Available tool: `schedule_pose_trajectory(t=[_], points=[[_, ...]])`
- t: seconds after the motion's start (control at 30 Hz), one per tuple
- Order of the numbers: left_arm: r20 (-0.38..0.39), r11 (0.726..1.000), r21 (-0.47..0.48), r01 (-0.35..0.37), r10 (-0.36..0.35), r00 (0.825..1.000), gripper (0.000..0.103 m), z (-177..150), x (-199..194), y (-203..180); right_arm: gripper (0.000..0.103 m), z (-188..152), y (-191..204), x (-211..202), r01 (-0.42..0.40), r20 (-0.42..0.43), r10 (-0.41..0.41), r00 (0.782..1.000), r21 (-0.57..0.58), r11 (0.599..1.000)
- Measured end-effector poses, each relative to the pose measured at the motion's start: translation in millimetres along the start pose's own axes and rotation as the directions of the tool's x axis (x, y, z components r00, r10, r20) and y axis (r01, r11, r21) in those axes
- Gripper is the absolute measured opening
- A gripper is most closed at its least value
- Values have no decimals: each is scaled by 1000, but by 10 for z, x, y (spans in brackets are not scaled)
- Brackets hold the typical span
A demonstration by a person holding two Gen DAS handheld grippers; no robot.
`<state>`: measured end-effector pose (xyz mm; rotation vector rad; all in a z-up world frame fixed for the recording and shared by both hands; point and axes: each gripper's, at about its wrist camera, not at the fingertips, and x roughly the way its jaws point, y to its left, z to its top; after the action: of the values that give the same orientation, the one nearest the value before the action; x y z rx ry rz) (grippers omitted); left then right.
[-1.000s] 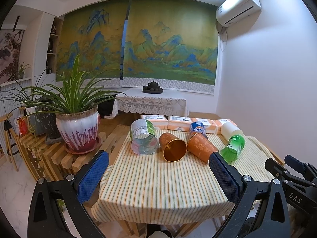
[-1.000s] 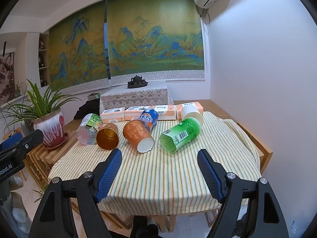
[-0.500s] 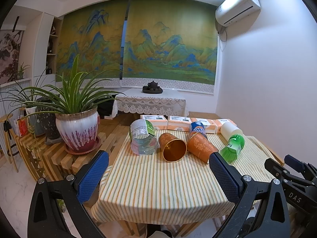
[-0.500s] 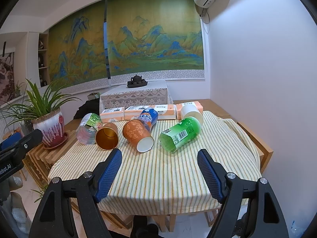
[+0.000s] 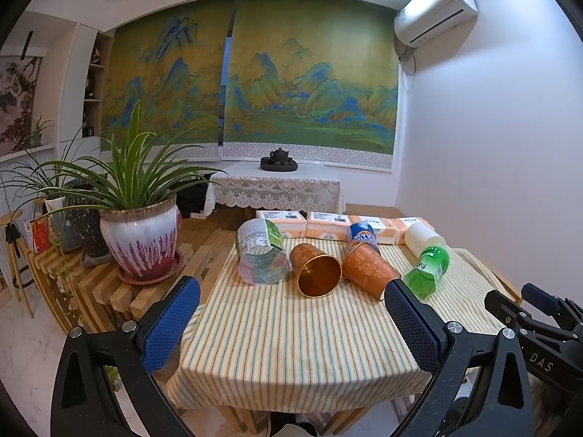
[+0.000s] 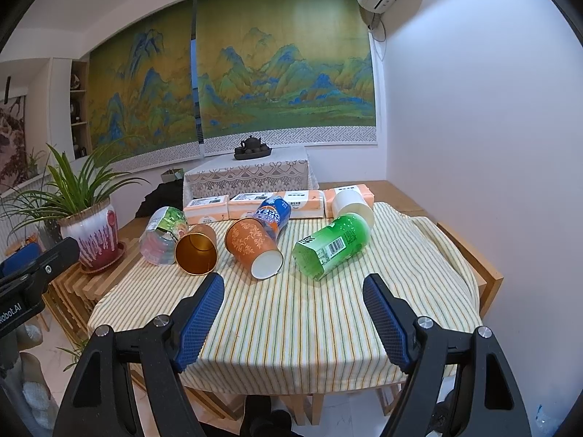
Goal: Flip cup upside down
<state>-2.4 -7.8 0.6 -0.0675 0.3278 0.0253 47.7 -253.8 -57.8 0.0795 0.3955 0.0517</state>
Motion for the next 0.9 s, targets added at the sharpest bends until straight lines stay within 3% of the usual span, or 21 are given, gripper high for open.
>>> schedule_pose_trajectory(t=[0.47,0.9], points=[[-23,1000,8,8,-7,1000,103,-14,88,-24,75,-15,-5,75,-6,-22,6,1000,-1,1000],[-169,1000,3,30,-29,985,103,45,565,46,75,73,-66,377,-77,-113,82,990,51,996]])
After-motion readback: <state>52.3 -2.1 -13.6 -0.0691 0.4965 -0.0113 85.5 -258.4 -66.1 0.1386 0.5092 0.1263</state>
